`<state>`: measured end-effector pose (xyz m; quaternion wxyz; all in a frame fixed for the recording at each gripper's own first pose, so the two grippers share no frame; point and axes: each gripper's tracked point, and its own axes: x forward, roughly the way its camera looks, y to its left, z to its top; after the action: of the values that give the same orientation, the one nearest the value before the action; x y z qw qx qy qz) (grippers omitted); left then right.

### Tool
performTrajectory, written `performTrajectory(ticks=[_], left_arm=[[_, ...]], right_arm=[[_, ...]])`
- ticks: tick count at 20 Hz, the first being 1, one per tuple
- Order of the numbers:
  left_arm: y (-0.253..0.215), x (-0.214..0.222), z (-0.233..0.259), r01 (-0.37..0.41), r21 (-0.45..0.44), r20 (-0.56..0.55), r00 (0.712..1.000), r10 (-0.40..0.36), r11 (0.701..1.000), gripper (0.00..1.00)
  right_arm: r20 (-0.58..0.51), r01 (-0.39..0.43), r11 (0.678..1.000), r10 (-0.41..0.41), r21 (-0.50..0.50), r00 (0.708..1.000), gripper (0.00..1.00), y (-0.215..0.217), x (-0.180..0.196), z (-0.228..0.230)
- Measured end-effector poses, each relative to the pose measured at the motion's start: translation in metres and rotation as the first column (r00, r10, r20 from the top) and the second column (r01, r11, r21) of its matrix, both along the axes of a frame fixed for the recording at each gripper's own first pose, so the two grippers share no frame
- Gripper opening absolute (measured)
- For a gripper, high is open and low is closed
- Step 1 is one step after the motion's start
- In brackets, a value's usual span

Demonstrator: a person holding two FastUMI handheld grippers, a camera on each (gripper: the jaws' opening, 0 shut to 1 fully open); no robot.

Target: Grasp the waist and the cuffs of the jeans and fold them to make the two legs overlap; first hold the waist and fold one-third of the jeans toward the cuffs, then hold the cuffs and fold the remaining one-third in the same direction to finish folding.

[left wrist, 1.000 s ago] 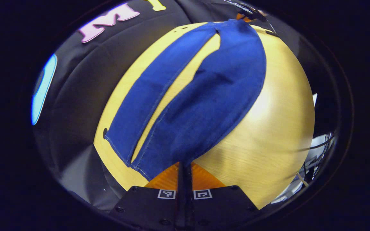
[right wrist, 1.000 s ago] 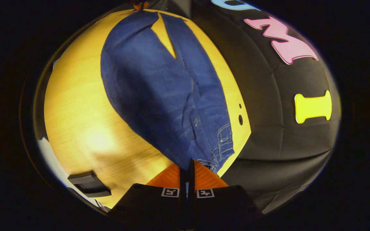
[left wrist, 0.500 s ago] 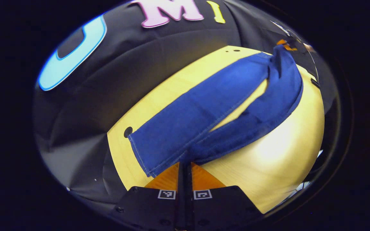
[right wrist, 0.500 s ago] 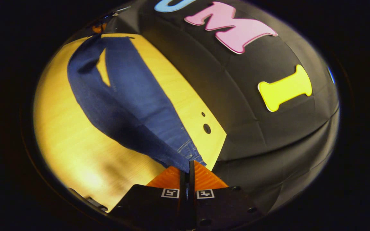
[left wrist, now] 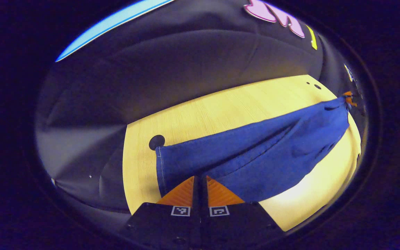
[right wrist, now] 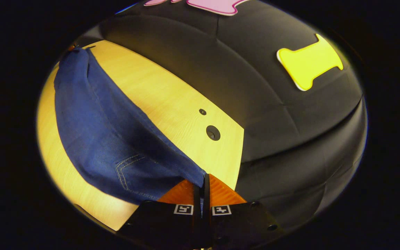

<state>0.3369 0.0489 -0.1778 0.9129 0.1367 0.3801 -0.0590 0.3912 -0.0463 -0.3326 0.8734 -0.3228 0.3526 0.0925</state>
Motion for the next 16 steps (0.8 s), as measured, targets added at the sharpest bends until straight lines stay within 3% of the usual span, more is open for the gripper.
performTrajectory(ticks=[4, 5, 6, 8, 9, 12, 14, 15, 16], left_arm=[[0.027, 0.038, -0.001, -0.082, 0.086, 0.057, 0.995, 0.077, 0.993, 0.12], [0.034, 0.042, 0.006, -0.11, 0.082, 0.085, 0.991, 0.103, 0.991, 0.24], [0.04, 0.047, 0.013, -0.139, 0.061, 0.126, 0.984, 0.13, 0.988, 0.53], [0.033, 0.054, 0.035, -0.172, -0.04, 0.22, 0.959, 0.177, 0.984, 0.72], [0.021, 0.05, 0.049, -0.163, -0.106, 0.259, 0.948, 0.185, 0.981, 0.79], [0.002, 0.029, 0.095, -0.117, -0.311, 0.339, 0.914, 0.225, 0.943, 0.94], [0.006, 0.016, 0.117, -0.074, -0.387, 0.399, 0.885, 0.239, 0.919, 0.95], [0.012, 0.008, 0.121, -0.057, -0.373, 0.433, 0.872, 0.229, 0.926, 0.95], [0.011, -0.003, 0.127, -0.045, -0.342, 0.457, 0.865, 0.208, 0.939, 0.96]], right_arm=[[-0.05, 0.009, 0.997, -0.013, -0.07, 0.999, 0.05, 0.009, 0.015, -0.027], [-0.06, 0.013, 0.997, -0.018, -0.082, 0.998, 0.05, 0.008, 0.016, -0.032], [-0.061, 0.017, 0.995, -0.023, -0.093, 0.998, 0.05, 0.007, 0.016, -0.034], [-0.044, 0.043, 0.995, -0.047, -0.087, 0.998, 0.08, 0.006, 0.019, -0.033], [-0.032, 0.072, 0.996, -0.074, -0.06, 0.997, 0.14, 0.005, 0.018, -0.026], [0.003, 0.169, 0.977, -0.171, 0.129, 0.985, 0.52, 0.004, 0.017, 0.002], [0.019, 0.235, 0.926, -0.251, 0.295, 0.968, 0.77, 0.005, 0.014, 0.032], [0.013, 0.272, 0.889, -0.297, 0.369, 0.955, 0.89, -0.002, 0.011, 0.048], [-0.004, 0.313, 0.84, -0.347, 0.443, 0.938, 0.91, -0.009, 0.007, 0.059]])
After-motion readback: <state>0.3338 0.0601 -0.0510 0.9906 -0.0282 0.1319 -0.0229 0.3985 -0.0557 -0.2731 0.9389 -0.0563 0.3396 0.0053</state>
